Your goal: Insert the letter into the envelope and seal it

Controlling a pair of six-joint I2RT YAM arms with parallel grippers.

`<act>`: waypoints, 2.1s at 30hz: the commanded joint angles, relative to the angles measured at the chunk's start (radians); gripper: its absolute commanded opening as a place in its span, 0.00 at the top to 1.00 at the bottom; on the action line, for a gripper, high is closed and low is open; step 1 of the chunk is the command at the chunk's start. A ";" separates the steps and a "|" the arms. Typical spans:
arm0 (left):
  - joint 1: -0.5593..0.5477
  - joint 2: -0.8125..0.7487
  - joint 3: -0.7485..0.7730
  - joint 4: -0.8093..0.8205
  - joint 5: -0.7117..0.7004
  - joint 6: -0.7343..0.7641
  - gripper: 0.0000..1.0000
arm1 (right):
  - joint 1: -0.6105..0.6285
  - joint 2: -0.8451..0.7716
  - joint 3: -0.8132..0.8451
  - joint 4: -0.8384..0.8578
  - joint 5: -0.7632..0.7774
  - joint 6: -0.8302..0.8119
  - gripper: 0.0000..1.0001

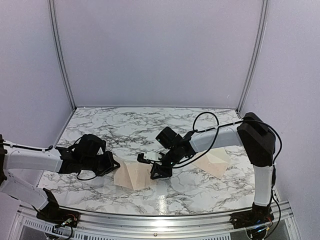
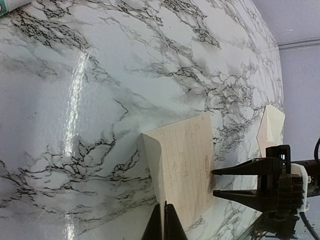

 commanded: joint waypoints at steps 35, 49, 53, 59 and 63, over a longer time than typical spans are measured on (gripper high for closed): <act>-0.166 0.256 0.926 -0.662 -0.063 1.151 1.00 | -0.333 -0.341 0.259 -0.529 -0.232 -0.174 0.37; -0.166 0.198 0.899 -0.648 -0.039 1.167 1.00 | -0.262 -0.280 0.250 -0.444 -0.262 -0.141 0.37; -0.167 0.183 0.896 -0.638 -0.004 1.164 1.00 | -0.254 -0.265 0.233 -0.404 -0.284 -0.132 0.38; -0.167 0.163 0.887 -0.629 0.068 1.170 1.00 | -0.250 -0.240 0.236 -0.355 -0.304 -0.104 0.39; -0.167 0.162 0.886 -0.623 0.084 1.169 1.00 | -0.247 -0.215 0.238 -0.340 -0.328 -0.092 0.41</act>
